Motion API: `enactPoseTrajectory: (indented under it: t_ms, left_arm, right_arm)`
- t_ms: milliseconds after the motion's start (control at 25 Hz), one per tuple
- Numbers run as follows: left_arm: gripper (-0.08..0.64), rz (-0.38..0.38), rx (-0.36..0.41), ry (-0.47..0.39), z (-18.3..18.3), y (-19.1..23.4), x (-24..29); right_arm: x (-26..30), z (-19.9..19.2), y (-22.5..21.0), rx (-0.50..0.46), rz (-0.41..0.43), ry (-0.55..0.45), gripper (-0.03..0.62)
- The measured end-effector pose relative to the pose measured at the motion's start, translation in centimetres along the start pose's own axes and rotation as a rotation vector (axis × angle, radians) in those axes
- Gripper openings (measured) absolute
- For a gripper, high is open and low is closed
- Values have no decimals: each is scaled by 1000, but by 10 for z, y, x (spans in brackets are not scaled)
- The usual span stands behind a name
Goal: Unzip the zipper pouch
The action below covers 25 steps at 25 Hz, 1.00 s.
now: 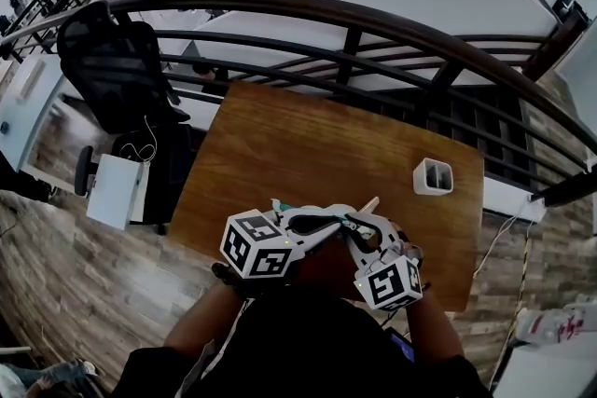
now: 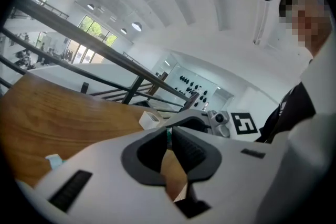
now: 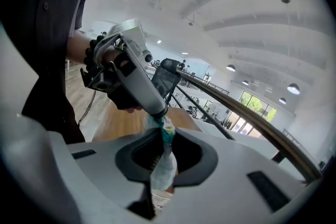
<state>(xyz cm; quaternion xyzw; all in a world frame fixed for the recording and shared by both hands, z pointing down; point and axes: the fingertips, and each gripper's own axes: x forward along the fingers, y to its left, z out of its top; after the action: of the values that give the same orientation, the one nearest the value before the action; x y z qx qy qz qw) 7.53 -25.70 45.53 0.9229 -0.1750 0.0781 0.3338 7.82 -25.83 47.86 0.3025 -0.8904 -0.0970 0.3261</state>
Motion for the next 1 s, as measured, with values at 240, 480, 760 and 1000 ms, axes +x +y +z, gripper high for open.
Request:
enactPoseTrajectory:
  t_ms: [240,480,760,1000]
  left_arm:
    - [36,-37,-46,-19,-3,-1,-2]
    - [205,-65,-102,-17,-6,0,4]
    - [112,-58,-229,-50,-8,12,0]
    - [35,2,-179,14,-12,14,5]
  right_arm:
    - [4,4,2,-10,-17,36,29]
    - [15,-4,3,-129,-42,112,28]
    - [14,-1,6,-135,-25,101,28]
    - [14,-12,7,-137,-13,126,29]
